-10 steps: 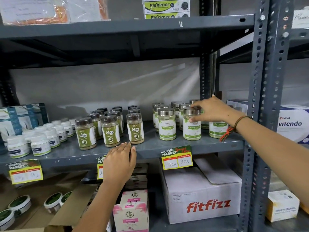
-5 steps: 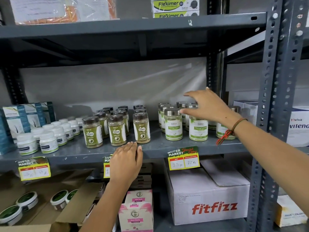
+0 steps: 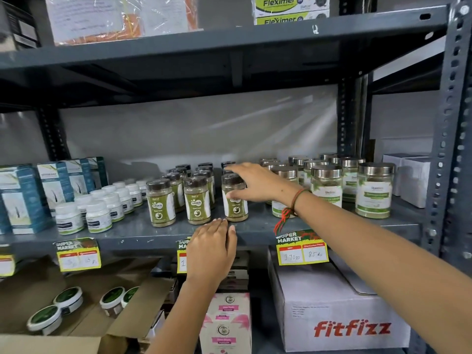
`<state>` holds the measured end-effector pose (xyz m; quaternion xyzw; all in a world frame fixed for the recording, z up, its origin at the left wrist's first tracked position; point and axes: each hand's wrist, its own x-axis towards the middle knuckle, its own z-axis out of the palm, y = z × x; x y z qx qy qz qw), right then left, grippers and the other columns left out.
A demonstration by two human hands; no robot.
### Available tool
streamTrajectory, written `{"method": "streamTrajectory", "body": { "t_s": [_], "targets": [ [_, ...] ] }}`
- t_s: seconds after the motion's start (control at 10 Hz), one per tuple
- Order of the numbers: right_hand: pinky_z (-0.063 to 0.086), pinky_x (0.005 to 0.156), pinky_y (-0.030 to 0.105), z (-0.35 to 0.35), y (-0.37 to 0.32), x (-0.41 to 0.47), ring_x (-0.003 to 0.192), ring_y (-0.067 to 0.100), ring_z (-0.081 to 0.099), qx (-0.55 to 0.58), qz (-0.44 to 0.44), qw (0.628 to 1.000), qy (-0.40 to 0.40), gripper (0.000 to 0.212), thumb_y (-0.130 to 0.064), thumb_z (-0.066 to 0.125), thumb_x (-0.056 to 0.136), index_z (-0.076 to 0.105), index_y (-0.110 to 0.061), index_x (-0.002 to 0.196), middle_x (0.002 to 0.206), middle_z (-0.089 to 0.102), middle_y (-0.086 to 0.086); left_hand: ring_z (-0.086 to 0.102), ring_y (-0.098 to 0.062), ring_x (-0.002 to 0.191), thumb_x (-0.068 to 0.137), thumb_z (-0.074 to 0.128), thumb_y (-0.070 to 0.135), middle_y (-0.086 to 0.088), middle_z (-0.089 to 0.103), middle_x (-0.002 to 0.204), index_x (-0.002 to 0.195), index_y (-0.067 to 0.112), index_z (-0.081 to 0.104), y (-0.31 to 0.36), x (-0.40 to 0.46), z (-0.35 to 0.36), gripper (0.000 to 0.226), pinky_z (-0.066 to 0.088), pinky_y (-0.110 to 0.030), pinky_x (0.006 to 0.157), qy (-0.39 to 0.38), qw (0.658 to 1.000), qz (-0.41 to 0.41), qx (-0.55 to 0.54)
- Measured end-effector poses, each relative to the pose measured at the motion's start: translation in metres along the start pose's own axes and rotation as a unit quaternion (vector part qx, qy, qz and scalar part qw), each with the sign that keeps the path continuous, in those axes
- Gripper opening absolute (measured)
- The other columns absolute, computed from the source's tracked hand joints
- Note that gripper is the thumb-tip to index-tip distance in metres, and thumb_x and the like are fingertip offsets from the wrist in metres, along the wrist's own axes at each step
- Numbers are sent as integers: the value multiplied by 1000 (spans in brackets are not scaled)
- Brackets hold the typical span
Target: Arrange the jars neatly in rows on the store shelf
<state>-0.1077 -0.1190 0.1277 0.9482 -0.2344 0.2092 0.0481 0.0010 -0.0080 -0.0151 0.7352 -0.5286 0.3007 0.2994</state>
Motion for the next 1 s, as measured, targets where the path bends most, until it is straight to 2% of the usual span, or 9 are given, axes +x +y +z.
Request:
{"method": "streamTrajectory", "body": {
  "t_s": [0.2,0.4,0.7,0.9,1.0],
  "targets": [
    [40,107,43,6,3,3,131,31,47,21,21,1000,-7,74,-44,70,83,41,-19,147,142,49,14,64,-18,101,95,40,38,-3,72,106,106,13,72,0,-1,0,42,47,-33,88,7,1000,2,-5],
    [41,105,41,4,6,4,127,30,51,22,36,999,6,75,-48,72,80,46,-20,143,138,53,14,63,-16,104,97,33,41,-2,71,109,108,15,70,-1,0,1,48,46,-32,91,-4,1000,2,-8],
    [39,108,44,5,2,2,132,30,47,24,43,999,0,76,-49,70,82,42,-21,147,144,49,13,62,-15,103,97,26,43,1,70,108,106,17,69,-2,1,-1,51,45,-30,89,-8,1000,7,-3],
    [40,107,43,4,6,-5,131,31,47,33,34,999,17,81,-49,70,82,36,-23,150,143,49,13,59,-15,109,98,24,45,1,68,116,114,16,66,-6,3,-6,53,43,-29,92,-42,999,23,-7],
    [42,105,43,-3,12,-14,128,28,51,43,38,997,59,79,-50,67,83,34,-25,150,142,51,10,61,-17,103,98,27,44,4,66,114,113,19,64,-5,8,-14,47,46,-31,78,-75,997,22,-10]
  ]
}}
